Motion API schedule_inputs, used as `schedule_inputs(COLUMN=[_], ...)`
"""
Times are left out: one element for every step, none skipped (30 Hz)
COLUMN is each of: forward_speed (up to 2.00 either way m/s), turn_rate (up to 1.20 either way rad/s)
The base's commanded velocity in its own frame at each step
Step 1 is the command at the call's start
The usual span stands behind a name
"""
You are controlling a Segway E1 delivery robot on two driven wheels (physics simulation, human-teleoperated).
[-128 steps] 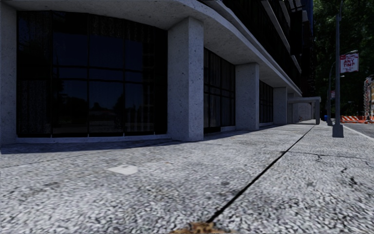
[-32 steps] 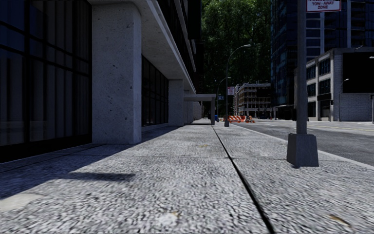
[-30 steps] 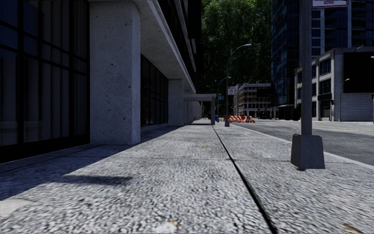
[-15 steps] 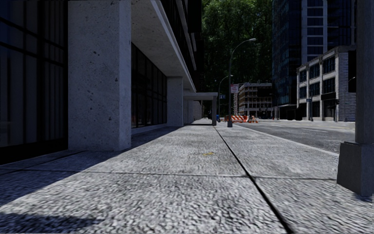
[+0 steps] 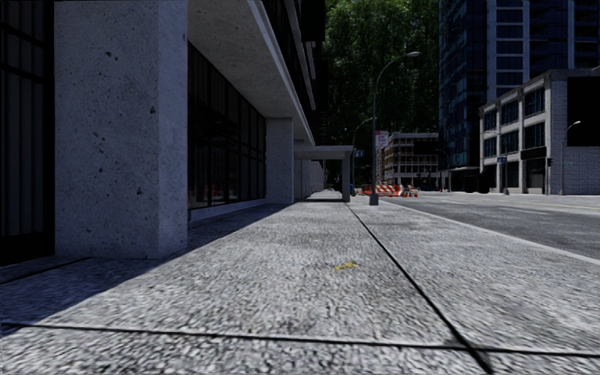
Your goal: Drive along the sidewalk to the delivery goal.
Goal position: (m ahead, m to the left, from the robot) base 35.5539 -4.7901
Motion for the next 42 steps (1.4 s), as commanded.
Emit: schedule_inputs(forward_speed=[2.00,2.00,2.00,2.00,2.00,2.00,2.00,2.00,2.00,2.00,2.00,2.00,2.00,2.00,2.00,2.00,2.00,2.00,2.00,2.00,2.00,2.00,2.00,2.00,2.00,2.00,2.00,2.00,2.00,2.00,2.00,2.00,2.00,2.00,2.00,2.00,2.00,2.00,2.00,2.00,2.00,2.00], turn_rate=[-0.24,-0.24,-0.25,-0.25,-0.25,-0.25,-0.25,-0.25,-0.25,-0.25,-0.25,-0.25,-0.25,-0.25,-0.25,-0.25,-0.25,-0.25,-0.25,-0.25,-0.25,-0.25,-0.25,-0.25,-0.25,-0.25,-0.25,-0.25,-0.25,-0.25,-0.25,-0.25,-0.25,0.00,0.00,0.00,0.00,0.00,0.00,0.00,0.00,0.00])
